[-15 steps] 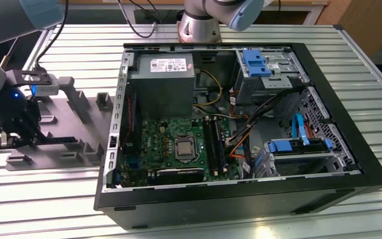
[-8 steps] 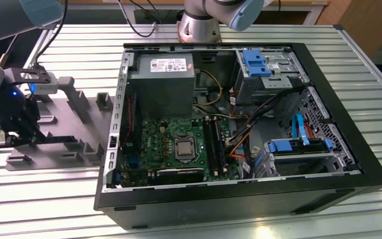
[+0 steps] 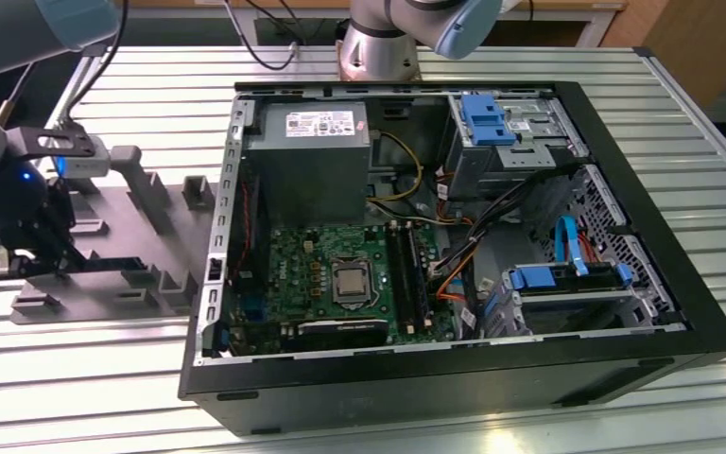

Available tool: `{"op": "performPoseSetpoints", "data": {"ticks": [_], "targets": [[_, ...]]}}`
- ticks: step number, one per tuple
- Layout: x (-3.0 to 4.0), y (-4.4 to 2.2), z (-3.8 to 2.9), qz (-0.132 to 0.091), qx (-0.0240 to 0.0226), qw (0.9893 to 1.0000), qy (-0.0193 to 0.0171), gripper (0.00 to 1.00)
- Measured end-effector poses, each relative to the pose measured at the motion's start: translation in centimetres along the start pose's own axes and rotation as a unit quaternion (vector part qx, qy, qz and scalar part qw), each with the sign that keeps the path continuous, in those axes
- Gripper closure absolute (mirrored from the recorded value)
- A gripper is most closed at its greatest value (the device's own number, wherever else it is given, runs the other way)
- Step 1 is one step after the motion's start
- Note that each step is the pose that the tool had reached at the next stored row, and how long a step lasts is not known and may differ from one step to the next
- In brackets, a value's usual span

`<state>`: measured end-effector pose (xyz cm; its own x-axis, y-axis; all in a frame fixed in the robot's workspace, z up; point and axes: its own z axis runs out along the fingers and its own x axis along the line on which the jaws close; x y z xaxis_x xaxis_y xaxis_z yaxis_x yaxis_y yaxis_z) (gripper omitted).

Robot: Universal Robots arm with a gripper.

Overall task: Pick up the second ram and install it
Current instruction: 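Pick up the second ram and move it above second insertion slot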

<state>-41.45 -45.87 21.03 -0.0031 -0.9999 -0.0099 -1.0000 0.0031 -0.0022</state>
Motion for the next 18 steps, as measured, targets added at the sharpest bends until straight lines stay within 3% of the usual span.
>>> {"op": "performPoseSetpoints", "data": {"ticks": [18], "targets": [[-0.01, 0.00, -0.61, 0.000, 0.0000, 1.0000, 0.0000, 0.86]]}}
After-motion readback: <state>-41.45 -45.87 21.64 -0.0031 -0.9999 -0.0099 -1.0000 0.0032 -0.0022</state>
